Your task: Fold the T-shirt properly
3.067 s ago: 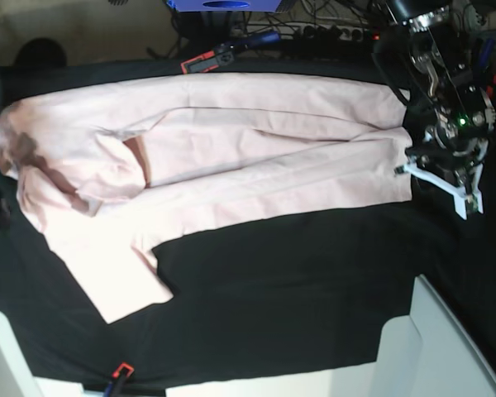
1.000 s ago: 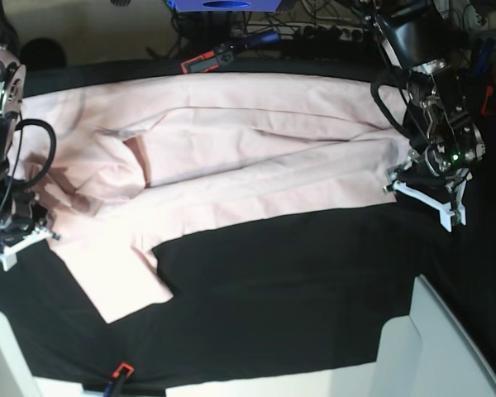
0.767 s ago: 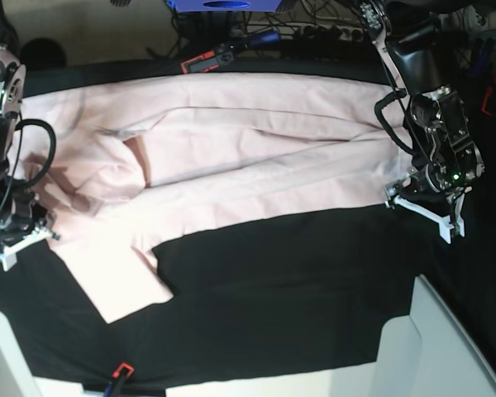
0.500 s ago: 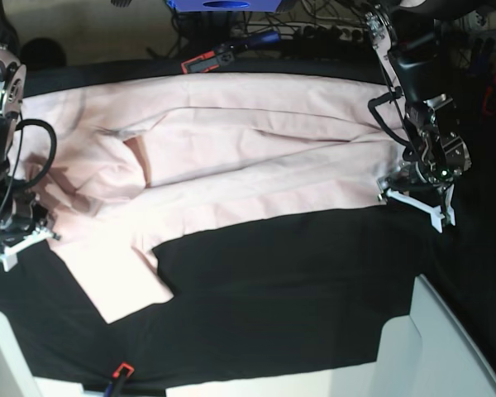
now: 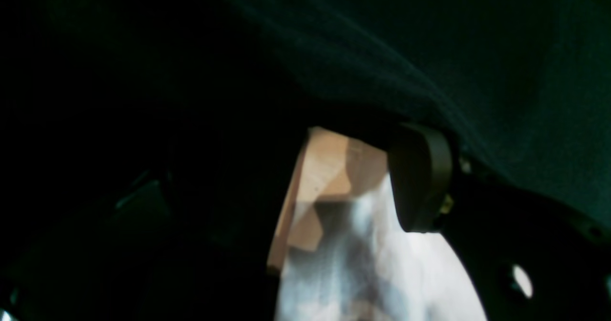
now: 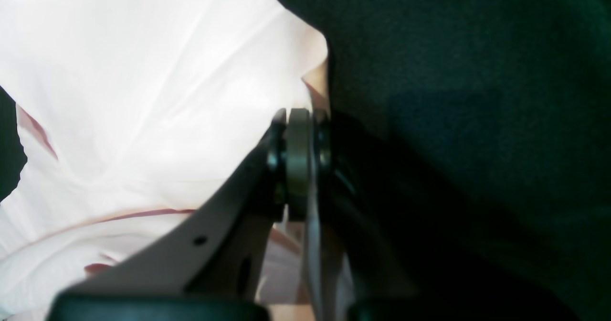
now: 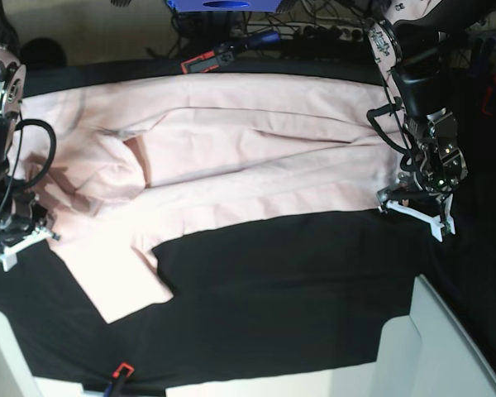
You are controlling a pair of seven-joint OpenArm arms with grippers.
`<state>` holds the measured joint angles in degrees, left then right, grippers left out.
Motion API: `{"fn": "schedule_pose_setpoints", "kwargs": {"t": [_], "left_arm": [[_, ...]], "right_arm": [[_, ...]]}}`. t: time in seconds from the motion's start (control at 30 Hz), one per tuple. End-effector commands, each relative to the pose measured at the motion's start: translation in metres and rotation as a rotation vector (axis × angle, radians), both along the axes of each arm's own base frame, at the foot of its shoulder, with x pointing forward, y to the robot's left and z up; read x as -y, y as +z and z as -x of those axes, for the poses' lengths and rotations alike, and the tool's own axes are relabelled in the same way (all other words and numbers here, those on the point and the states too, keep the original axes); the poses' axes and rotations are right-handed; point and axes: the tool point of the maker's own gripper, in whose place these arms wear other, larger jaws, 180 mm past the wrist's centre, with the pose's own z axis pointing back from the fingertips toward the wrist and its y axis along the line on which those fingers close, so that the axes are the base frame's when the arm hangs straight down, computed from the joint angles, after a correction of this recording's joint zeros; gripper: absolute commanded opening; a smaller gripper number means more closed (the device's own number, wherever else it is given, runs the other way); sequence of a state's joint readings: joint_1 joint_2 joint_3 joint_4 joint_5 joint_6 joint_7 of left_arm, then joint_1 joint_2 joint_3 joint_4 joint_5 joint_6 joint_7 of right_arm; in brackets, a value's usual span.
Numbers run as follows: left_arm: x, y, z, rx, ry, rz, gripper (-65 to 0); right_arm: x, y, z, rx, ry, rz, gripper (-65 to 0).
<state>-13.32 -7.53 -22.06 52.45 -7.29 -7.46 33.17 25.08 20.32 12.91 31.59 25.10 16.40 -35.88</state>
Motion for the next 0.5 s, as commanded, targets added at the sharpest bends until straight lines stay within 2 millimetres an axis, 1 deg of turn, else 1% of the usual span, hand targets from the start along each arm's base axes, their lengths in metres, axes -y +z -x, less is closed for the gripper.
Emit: {"fn": "schedule_pose_setpoints", "kwargs": {"t": [0.0, 0.07, 0.17, 0.2, 0.27, 0.4, 0.47], "left_arm": [[0.011, -0.005, 0.003, -0.033, -0.014, 0.046, -17.1], [0.011, -0.007, 0.004, -0.038, -0.014, 0.047, -26.4], [0.011, -0.008, 0.006, -0.041, -0.013, 0.047, -43.2], [0.011, -0.008, 0.006, -0.041, -0.013, 0.047, -47.0], [0.011, -0.008, 0.006, -0.041, -0.013, 0.047, -52.4], [0.01, -0.004, 0.002, -0.031, -0.014, 0.044, -58.1], [0.008, 0.005, -0.005, -0.007, -0.015, 0.032, -62.0]], "right_arm": [[0.012, 0.02, -0.018, 0.061, -0.01, 0.018, -65.0], [0.012, 0.02, -0.018, 0.061, -0.01, 0.018, -65.0], [0.012, 0.02, -0.018, 0.061, -0.01, 0.018, -65.0], [0.012, 0.02, -0.018, 0.061, -0.01, 0.018, -65.0], [0.012, 0.02, -0.018, 0.061, -0.01, 0.018, -65.0], [0.012, 0.02, -0.018, 0.061, -0.011, 0.017, -65.0], [0.012, 0.02, -0.018, 0.061, -0.011, 0.017, -65.0]]}}
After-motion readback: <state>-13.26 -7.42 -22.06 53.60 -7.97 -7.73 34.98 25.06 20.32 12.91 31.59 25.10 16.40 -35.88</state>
